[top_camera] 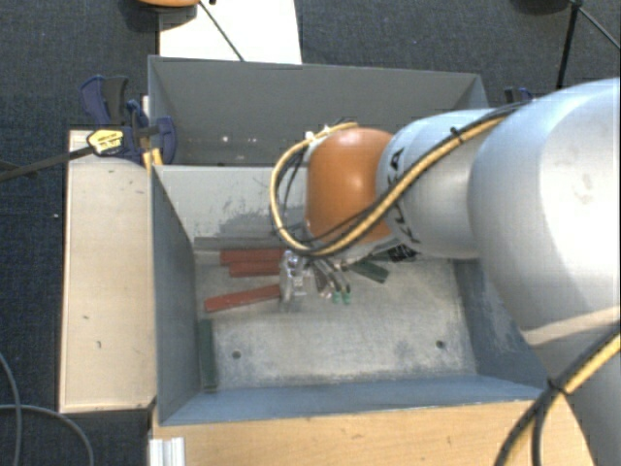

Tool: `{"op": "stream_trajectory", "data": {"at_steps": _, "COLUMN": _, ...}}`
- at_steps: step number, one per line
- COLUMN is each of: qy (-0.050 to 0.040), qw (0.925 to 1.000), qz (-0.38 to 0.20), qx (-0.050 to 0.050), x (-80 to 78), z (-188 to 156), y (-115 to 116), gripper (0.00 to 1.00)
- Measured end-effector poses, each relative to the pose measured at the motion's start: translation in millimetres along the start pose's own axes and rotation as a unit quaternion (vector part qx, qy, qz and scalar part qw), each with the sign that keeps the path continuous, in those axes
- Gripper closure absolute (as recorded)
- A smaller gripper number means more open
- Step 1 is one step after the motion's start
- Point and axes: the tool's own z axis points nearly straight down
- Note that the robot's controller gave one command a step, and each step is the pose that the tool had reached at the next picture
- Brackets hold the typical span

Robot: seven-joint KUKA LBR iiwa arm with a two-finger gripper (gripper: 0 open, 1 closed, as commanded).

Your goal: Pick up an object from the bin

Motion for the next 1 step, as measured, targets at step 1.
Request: {"op": "stream_trajectory", "data": {"at_steps": 1, "qy": 0.0, "qw": 1.0, "qz": 0.0, "qx": 0.0, "x": 0.0, "z": 0.0, "y": 0.0, "gripper": 1.0}}
